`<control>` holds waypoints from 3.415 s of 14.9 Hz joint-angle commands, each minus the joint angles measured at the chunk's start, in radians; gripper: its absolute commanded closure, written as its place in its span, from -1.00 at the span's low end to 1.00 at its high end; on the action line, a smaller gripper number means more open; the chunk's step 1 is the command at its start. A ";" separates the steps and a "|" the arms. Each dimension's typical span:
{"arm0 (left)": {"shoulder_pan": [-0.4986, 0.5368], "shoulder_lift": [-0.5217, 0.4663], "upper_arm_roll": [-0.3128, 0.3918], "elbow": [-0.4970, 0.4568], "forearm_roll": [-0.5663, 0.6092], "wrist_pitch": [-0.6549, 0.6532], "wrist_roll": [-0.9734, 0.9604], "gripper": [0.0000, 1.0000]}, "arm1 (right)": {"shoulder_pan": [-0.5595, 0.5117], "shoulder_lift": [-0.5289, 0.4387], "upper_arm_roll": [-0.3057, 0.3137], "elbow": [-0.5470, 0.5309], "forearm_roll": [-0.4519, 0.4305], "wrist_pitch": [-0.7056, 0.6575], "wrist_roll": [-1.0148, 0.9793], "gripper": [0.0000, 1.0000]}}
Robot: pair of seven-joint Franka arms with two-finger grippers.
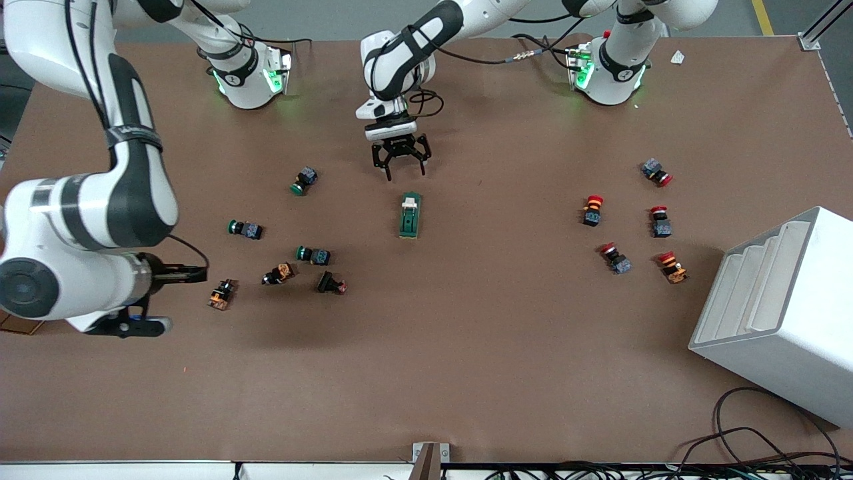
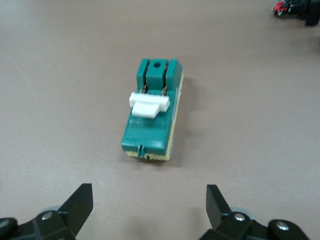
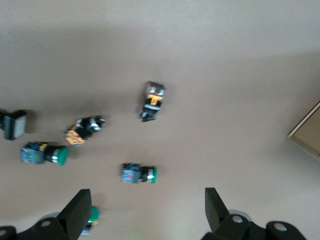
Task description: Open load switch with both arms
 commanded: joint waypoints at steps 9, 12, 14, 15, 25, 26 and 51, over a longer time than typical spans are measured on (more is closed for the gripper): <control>0.348 -0.300 -0.002 0.060 -0.501 0.002 0.619 -1.00 | -0.091 -0.148 0.029 -0.040 -0.010 0.003 -0.075 -1.00; 0.420 -0.313 -0.002 0.161 -0.608 -0.111 0.735 -1.00 | -0.085 -0.148 0.033 -0.002 -0.019 -0.079 -0.075 -1.00; 0.457 -0.314 -0.004 0.219 -0.644 -0.188 0.804 -1.00 | -0.098 -0.150 0.035 0.038 -0.016 -0.112 -0.083 -1.00; 0.480 -0.317 -0.004 0.248 -0.677 -0.205 0.828 -1.00 | -0.103 -0.148 0.035 0.042 -0.016 -0.112 -0.092 -1.00; 0.755 -0.468 -0.002 0.290 -0.825 -0.292 1.141 -1.00 | -0.143 -0.189 0.032 0.039 0.103 -0.159 -0.168 -1.00; 0.758 -0.466 0.002 0.296 -0.827 -0.334 1.167 -1.00 | -0.141 -0.199 0.032 0.038 0.102 -0.158 -0.179 -1.00; 0.978 -0.883 0.255 0.025 -1.166 -0.534 2.043 -1.00 | -0.028 -0.585 -0.047 -0.315 0.071 -0.046 -0.178 -1.00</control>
